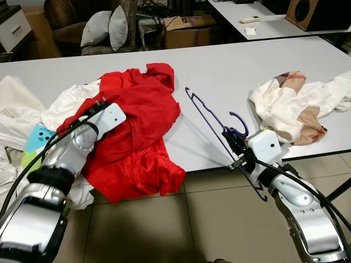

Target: Hang hanger

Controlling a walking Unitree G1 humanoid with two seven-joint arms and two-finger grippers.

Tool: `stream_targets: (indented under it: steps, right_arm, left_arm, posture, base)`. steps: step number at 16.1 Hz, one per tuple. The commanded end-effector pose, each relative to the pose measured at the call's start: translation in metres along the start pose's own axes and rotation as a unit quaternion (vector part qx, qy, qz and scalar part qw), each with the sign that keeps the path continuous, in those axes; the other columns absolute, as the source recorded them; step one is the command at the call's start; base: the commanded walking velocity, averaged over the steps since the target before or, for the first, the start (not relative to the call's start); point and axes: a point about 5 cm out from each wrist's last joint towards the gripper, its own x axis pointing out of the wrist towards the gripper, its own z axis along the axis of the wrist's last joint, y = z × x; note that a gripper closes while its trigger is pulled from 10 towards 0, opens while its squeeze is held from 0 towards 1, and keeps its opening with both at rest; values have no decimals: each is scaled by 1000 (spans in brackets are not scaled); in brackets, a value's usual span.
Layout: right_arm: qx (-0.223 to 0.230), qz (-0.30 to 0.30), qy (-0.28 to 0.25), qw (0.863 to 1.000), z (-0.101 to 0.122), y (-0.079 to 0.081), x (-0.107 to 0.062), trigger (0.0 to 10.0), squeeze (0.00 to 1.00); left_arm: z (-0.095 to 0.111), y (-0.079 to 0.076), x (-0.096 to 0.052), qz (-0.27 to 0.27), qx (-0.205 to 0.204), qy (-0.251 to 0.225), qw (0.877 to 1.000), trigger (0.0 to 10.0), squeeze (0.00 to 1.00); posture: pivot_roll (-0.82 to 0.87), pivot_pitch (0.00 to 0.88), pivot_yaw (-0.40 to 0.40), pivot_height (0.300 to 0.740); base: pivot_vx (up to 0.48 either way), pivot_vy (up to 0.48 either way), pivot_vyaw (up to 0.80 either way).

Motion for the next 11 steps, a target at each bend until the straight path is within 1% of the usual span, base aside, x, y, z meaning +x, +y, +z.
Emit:
stream_targets:
  steps: [1, 5, 9, 11]
  right_arm:
    - [1, 4, -3, 1000, 1, 1, 2, 10000, 0]
    - [-4, 0, -3, 1000, 0, 1, 1, 10000, 0]
    - [-5, -7, -3, 1000, 0, -1, 1, 10000, 0]
    - [-7, -5, -4, 1000, 0, -1, 2, 10000, 0]
  left_arm:
    - [0, -2, 3, -5, 14, 10, 1000, 10000, 0]
    - [9, -7, 12, -30, 40, 29, 998, 10000, 0]
    - [16, 3, 15, 13, 50, 30, 998, 10000, 0]
    - [14, 9, 15, 32, 58, 38, 997, 10000, 0]
  posture:
    - [-83, 0, 48, 740]
    - [-106, 0, 68, 740]
    - [-112, 0, 75, 740]
    - [-110, 0, 74, 740]
  base:
    - [0, 0, 0]
    - [0, 0, 0]
    - [0, 0, 0]
    - [0, 0, 0]
